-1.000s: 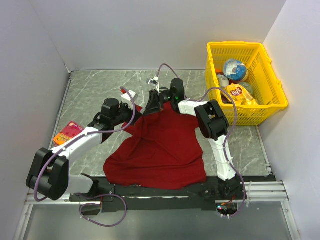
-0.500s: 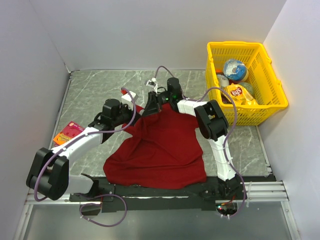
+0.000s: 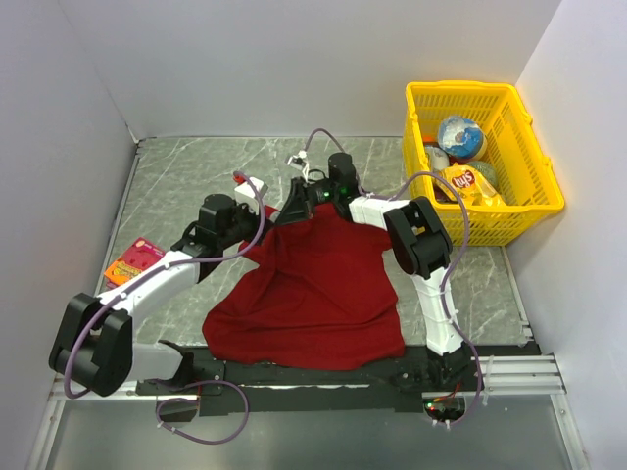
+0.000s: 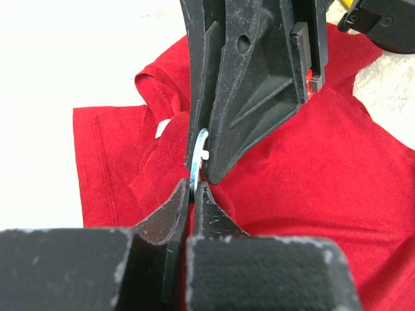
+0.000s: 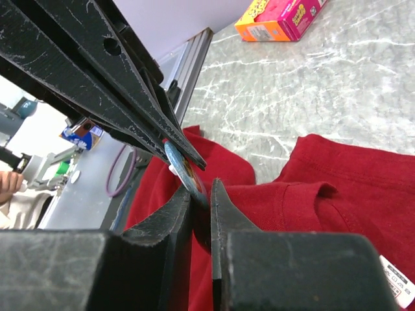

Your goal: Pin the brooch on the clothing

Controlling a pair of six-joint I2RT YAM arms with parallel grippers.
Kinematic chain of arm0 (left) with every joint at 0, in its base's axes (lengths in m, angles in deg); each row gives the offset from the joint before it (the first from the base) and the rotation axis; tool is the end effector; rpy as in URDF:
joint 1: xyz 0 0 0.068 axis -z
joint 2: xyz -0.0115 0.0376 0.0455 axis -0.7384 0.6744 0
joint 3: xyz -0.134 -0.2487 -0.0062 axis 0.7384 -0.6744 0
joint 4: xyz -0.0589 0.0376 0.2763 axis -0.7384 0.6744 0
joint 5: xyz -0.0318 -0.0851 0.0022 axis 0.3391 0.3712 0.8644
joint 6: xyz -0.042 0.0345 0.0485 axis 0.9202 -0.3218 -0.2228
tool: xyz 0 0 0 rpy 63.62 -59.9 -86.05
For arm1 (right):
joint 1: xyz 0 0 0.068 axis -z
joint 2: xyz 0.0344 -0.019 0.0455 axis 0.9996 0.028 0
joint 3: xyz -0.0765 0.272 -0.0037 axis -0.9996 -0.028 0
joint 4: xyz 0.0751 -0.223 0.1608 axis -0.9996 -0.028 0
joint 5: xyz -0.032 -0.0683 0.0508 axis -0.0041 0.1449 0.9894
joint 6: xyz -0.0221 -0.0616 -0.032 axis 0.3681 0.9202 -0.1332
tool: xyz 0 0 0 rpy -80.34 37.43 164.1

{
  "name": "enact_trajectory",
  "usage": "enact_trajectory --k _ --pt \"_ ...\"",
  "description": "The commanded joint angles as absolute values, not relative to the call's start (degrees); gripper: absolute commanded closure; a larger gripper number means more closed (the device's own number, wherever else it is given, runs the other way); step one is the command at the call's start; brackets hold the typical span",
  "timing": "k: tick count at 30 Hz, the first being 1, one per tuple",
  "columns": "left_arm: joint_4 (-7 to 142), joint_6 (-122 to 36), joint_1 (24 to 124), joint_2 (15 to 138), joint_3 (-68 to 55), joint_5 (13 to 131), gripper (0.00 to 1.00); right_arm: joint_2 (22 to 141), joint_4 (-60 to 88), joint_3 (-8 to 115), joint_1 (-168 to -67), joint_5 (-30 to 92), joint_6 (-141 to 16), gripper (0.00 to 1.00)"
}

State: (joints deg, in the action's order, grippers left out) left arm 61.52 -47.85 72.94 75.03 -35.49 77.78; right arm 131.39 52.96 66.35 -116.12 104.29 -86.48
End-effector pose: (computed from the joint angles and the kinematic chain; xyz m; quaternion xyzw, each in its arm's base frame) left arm 0.2910 -0.1542 0.2407 0.1979 0.8027 -0.2524 0.5028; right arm 0.4345 0.2959 0.1799 -0.4284 0.5671 0.6682 0.2200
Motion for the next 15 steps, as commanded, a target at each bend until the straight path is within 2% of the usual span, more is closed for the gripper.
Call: enact_trajectory --k 1,9,15 --pt "59.84 -47.34 76.24 71.26 -36.46 84.71 0.99 128.49 53.7 66.46 -115.38 89.29 -87.56 1.0" --pt "60.19 -47.07 76.24 70.65 -36.81 83.21 0.99 127.87 58.43 64.96 -115.29 90.33 -89.57 0.94" --pt "60.9 -46.63 76.24 70.47 -36.38 80.93 0.99 127.96 64.07 63.38 -114.76 91.13 -92.57 0.76"
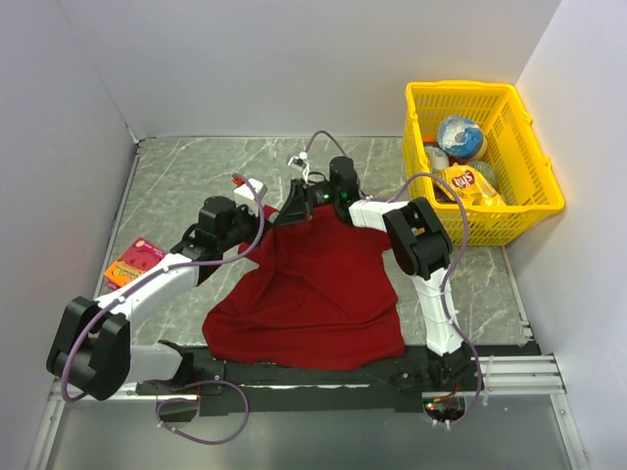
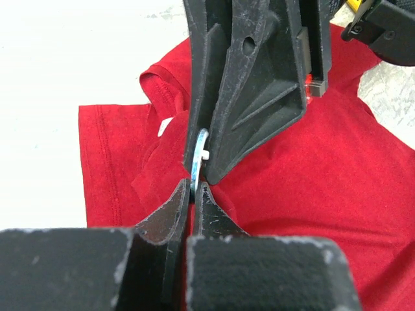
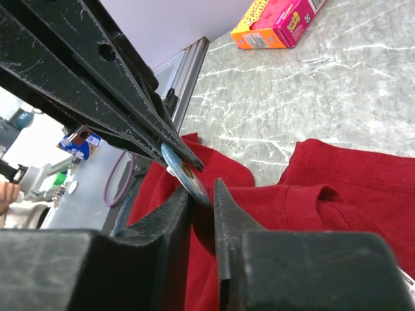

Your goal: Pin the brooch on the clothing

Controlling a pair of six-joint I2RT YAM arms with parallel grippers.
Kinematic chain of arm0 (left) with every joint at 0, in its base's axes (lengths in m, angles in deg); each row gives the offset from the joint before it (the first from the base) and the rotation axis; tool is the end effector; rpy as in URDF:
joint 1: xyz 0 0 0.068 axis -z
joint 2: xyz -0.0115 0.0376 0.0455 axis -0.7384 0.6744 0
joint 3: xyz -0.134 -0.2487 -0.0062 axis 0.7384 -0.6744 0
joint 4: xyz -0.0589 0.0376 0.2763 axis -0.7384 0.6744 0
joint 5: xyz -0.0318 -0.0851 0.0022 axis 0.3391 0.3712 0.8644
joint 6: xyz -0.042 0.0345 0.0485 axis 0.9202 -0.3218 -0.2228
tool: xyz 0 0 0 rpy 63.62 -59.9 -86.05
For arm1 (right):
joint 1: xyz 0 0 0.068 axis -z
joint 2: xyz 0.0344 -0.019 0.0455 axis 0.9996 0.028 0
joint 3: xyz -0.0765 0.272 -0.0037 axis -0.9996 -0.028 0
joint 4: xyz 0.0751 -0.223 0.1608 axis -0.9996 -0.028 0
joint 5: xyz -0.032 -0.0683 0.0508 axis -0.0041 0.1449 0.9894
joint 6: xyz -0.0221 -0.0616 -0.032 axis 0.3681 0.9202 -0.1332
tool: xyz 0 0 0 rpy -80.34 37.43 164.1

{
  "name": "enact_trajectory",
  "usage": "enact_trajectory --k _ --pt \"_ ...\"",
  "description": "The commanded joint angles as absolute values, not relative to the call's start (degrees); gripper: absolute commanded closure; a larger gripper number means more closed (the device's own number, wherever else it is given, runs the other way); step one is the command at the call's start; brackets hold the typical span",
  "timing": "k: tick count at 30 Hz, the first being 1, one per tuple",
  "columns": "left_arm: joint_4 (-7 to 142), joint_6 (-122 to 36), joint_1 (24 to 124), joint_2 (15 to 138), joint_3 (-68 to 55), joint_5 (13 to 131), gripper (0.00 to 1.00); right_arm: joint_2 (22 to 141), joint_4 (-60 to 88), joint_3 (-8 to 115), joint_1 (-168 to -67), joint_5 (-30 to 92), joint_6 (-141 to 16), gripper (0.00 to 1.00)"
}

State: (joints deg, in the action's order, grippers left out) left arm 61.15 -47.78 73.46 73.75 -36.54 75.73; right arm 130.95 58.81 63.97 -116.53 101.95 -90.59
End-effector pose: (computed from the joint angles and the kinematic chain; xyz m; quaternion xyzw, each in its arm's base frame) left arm 0.2865 -0.1529 0.2411 0.1915 0.8022 -0.2421 0.5110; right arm 0.4293 0.2968 0.1789 -0.4153 0.5721 0.6684 0.2312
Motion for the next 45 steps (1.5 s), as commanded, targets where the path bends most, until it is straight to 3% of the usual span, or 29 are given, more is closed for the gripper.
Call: enact_trajectory --k 1,10,21,31,45 --pt "60.9 -46.37 76.24 70.56 -36.38 80.49 0.99 127.79 63.55 63.38 -114.76 90.96 -92.31 0.74" --pt "61.07 -46.1 76.24 69.59 -36.64 77.67 0.99 126.2 61.78 61.8 -114.58 89.02 -89.76 0.53" --pt "61.34 -45.58 76.24 68.54 -37.26 75.39 0.99 124.8 63.01 59.78 -114.5 88.67 -88.53 0.42" --pt "61.86 -44.26 76.24 68.54 -37.52 70.73 0.99 120.67 62.22 55.21 -114.41 87.62 -83.34 0.23" --pt "62.22 -43.64 76.24 68.01 -37.96 67.39 0.99 119.7 64.6 53.89 -114.32 87.44 -84.22 0.13"
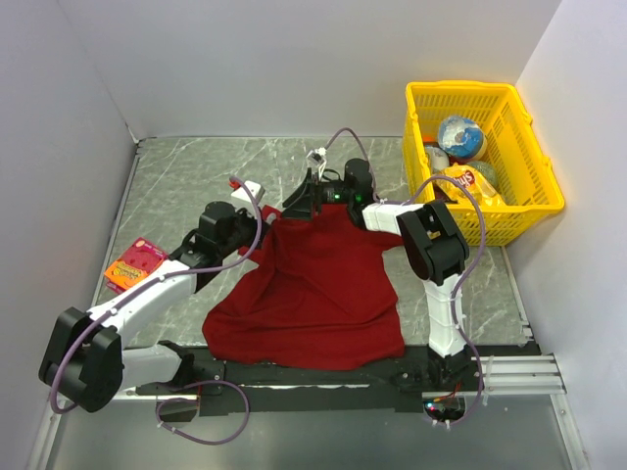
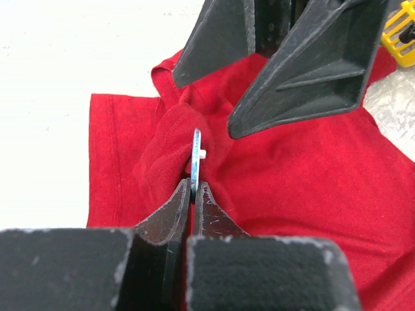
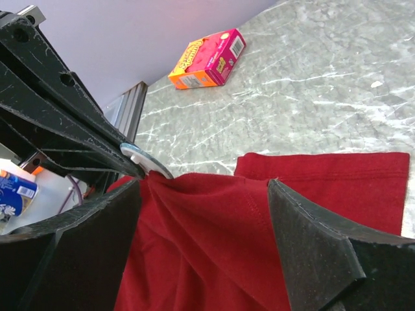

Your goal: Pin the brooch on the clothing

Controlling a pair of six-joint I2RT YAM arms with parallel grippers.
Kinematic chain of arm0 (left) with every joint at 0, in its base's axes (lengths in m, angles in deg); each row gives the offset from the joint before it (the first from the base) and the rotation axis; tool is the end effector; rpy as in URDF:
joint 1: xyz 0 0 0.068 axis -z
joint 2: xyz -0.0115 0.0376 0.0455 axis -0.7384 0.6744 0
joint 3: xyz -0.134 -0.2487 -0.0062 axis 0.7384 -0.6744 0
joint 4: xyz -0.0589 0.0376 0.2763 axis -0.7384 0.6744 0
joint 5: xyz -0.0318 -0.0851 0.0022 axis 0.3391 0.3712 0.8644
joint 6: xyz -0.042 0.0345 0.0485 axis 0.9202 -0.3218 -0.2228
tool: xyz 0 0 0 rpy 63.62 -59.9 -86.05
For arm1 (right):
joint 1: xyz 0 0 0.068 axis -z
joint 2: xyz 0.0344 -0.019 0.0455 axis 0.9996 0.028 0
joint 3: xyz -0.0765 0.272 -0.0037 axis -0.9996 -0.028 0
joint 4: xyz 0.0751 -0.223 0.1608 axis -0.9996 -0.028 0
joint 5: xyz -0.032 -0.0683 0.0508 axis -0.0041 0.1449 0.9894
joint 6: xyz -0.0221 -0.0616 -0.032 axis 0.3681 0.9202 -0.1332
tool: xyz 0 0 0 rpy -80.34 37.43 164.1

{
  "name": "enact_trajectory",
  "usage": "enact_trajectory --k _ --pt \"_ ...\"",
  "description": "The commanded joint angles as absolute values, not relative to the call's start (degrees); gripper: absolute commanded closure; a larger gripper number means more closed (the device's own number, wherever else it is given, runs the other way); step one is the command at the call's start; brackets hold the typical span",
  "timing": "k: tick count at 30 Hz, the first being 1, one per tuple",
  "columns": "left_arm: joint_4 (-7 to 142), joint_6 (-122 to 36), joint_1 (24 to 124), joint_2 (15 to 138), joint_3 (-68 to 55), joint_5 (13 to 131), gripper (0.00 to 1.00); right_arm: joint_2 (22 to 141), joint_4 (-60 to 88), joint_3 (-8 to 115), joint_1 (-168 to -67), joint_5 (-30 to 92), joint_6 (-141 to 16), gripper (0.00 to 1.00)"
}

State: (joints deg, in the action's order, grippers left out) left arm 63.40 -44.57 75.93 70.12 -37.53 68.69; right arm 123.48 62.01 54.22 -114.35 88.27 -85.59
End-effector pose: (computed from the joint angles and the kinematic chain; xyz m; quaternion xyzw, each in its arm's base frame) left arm 0.2731 -0.1533 0.2480 0.1527 0.8106 -0.2211 0.5203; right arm 0.4234 0.2671 0.1925 -0.3623 0.6040 0.6153 0.3541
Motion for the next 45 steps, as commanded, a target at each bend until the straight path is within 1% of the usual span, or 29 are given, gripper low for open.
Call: enact_trajectory --k 1,7,9,16,21,24,28,29,32,39,45 --pt "62.3 -43.64 76.16 68.1 -37.96 67.13 0.99 119.7 64.34 53.89 -114.23 87.26 -84.13 0.13" --pt "63.36 -42.85 76.24 68.62 -37.08 63.87 0.99 119.08 61.0 53.97 -114.23 86.56 -81.94 0.09" --pt "63.8 -42.59 76.24 68.62 -36.73 60.37 0.99 118.47 59.07 53.97 -114.32 85.43 -80.97 0.08" --pt "66.78 -41.89 76.24 69.76 -34.8 52.11 0.99 115.66 43.8 55.11 -114.32 78.93 -73.25 0.04" --pt "69.59 -41.62 76.33 69.59 -33.04 46.31 0.99 113.64 36.22 56.17 -114.23 73.65 -70.6 0.0" --pt "72.14 -41.54 76.95 70.2 -31.9 42.0 0.99 112.41 32.52 56.35 -113.88 70.75 -69.46 0.0" --pt "75.57 -41.45 79.66 74.58 -29.09 35.32 0.99 110.21 29.27 55.21 -113.09 66.36 -68.75 0.0" --pt "77.23 -41.45 80.37 75.73 -28.39 32.18 0.99 109.07 28.92 54.94 -112.92 65.21 -68.75 0.0" --pt "78.74 -41.36 82.92 80.65 -25.92 28.73 0.99 106.79 26.37 54.07 -111.69 62.05 -69.28 0.0" --pt "76.99 -40.04 88.28 89.62 -23.2 29.24 0.99 101.51 19.87 51.78 -109.93 54.14 -68.75 0.0" --pt "77.86 -38.2 94.16 96.83 -20.65 25.83 0.99 98.69 15.65 50.37 -108.7 45.17 -72.43 0.0"
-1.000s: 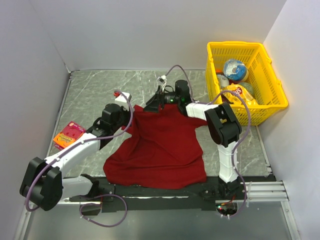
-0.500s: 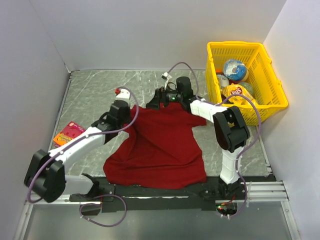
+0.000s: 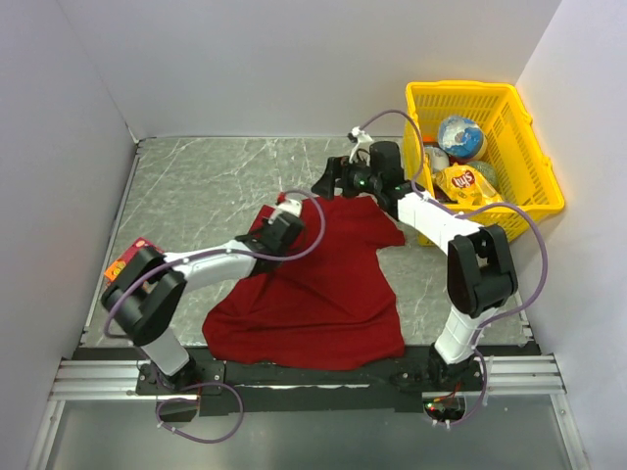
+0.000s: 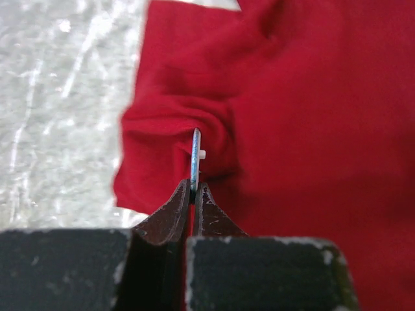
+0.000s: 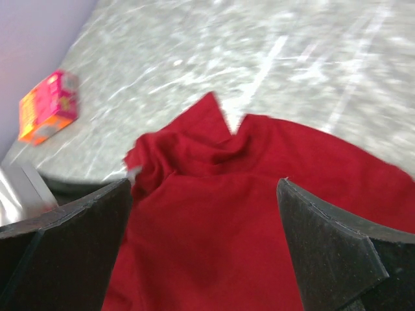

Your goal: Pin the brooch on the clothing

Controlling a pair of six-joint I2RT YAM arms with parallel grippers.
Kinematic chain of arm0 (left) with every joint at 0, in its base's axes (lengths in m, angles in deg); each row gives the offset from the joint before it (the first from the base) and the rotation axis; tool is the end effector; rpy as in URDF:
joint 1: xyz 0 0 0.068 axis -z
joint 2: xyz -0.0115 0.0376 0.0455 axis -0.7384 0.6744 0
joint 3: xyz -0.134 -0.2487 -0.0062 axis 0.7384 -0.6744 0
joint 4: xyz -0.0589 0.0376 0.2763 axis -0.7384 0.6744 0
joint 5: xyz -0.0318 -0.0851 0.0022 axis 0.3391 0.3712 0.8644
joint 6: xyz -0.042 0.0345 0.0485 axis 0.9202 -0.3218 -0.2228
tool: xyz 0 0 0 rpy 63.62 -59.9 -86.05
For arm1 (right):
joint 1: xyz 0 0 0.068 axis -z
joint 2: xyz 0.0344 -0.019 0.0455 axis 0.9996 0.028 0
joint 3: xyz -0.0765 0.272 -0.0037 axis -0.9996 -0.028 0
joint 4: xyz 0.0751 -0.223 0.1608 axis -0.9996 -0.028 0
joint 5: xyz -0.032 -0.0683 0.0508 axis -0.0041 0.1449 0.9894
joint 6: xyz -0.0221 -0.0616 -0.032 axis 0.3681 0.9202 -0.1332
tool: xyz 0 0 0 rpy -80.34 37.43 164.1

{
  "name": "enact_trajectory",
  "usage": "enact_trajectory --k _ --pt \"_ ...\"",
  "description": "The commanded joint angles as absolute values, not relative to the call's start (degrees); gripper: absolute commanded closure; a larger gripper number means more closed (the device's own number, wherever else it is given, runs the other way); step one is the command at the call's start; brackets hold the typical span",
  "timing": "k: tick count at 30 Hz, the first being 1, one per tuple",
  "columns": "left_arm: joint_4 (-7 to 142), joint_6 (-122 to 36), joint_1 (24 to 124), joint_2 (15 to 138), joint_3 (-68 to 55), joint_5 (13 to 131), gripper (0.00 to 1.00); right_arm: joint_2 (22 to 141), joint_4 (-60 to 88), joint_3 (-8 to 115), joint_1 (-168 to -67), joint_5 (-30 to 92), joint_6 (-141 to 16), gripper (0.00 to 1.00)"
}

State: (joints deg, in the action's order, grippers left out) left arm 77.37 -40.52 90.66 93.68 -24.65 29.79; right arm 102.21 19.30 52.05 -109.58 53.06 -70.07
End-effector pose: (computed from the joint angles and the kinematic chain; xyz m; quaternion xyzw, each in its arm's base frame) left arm 0.2910 -0.2258 0.1775 0.1129 0.8861 0.0641 0.4449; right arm 0.4169 0.1939 0.2639 -0.1891 0.7940 0.3688 0.4448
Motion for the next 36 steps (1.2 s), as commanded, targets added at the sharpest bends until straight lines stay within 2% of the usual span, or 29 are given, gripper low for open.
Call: enact_trajectory --k 1,4,5,6,8,10,11,13,14,17,23,27,30,36 --pt "78.73 -38.02 94.96 98.84 -20.21 23.81 0.99 98.52 15.03 50.37 -108.26 44.64 -72.7 0.0" --pt "79.44 -36.79 97.86 101.49 -18.8 20.03 0.99 98.34 11.61 50.9 -107.38 43.58 -74.72 0.0" --pt "79.44 -36.35 98.56 101.67 -18.8 19.41 0.95 98.25 10.99 50.98 -107.12 43.15 -74.9 0.0" --pt "79.44 -36.18 99.35 101.5 -18.8 19.66 0.87 98.25 9.33 51.25 -106.85 42.97 -75.51 0.0" --pt "78.14 -36.35 99.27 100.27 -19.93 23.5 0.59 98.08 8.0 51.42 -106.15 44.18 -75.96 0.0" --pt "76.11 -36.52 99.27 96.5 -21.6 25.72 0.42 97.99 6.94 51.51 -105.62 44.72 -76.22 0.0" --pt "74.45 -36.52 99.27 95.09 -23.18 26.16 0.28 97.81 6.85 51.6 -105.53 45.16 -76.14 0.0" --pt "73.64 -36.61 99.01 90.7 -24.07 27.13 0.19 97.64 5.54 51.95 -105.53 44.73 -75.35 0.0" --pt "73.29 -36.79 98.75 89.29 -24.33 28.79 0.04 97.72 5.19 52.47 -105.44 44.46 -75.17 0.0" --pt "73.2 -36.62 96.03 83.84 -24.25 33.18 0.04 98.77 2.81 54.58 -105.36 43.93 -74.29 0.0" --pt "72.06 -33.64 83.3 76.1 -22.41 49.43 0.04 105.89 -4.29 63.35 -105.53 41.74 -72.18 0.0" --pt "76.1 -31.52 72.15 79.68 -17.4 60.07 0.04 112.39 -11.24 71.45 -105.53 38.67 -71.04 0.0" --pt "78.73 -30.55 67.39 84.51 -13.62 67.2 0.03 117.05 -17.13 77.95 -105.44 35.41 -71.04 0.0" --pt "81.63 -29.32 63.5 94.45 -9.14 72.48 0.02 124.17 -28.8 88.5 -105.79 29.88 -70.43 0.0"
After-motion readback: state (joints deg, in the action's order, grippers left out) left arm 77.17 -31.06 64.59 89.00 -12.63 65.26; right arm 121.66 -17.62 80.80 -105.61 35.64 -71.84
